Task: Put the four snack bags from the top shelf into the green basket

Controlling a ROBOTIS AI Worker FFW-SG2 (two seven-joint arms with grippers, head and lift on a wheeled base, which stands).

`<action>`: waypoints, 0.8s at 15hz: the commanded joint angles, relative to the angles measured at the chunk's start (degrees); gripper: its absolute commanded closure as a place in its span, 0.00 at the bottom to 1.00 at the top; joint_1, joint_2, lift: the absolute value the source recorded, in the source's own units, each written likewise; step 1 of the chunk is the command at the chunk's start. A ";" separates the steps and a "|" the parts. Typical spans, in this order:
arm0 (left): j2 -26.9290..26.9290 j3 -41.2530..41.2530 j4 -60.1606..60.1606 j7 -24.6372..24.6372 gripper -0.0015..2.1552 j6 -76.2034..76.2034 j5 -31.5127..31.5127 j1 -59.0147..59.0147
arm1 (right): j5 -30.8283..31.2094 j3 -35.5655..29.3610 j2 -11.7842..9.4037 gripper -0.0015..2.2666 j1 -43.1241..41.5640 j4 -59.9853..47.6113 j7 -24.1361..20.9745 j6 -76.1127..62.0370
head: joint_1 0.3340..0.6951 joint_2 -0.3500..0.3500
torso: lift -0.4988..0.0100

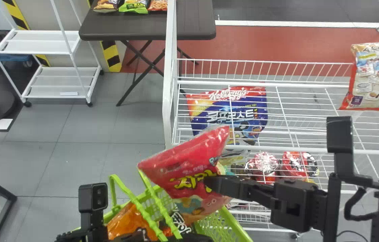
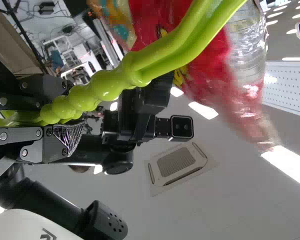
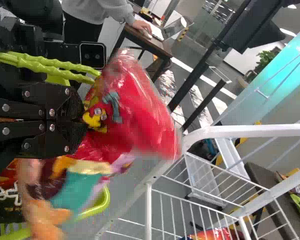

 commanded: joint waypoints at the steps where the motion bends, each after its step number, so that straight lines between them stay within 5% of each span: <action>1: 0.00 0.01 0.15 -0.57 1.00 0.00 0.07 -0.07 | -0.27 -0.52 0.05 0.99 -0.46 -1.64 -0.56 0.29 | 1.00 0.48 | 0.98; 9: 0.00 -0.16 0.07 -0.57 1.00 0.00 0.33 0.02 | 0.61 5.20 0.05 0.99 3.05 5.83 0.32 0.29 | 1.00 0.55 | 0.98; 11: 0.00 -0.16 -0.02 -0.57 1.00 0.00 0.42 0.11 | 2.28 6.34 -0.18 0.77 3.23 6.00 -0.12 0.29 | 1.00 0.58 | 0.98; 12: 0.00 -0.16 0.07 -0.57 1.00 0.00 0.51 0.02 | 4.12 6.87 -0.35 0.37 3.41 5.91 -0.12 0.29 | 1.00 0.59 | 0.98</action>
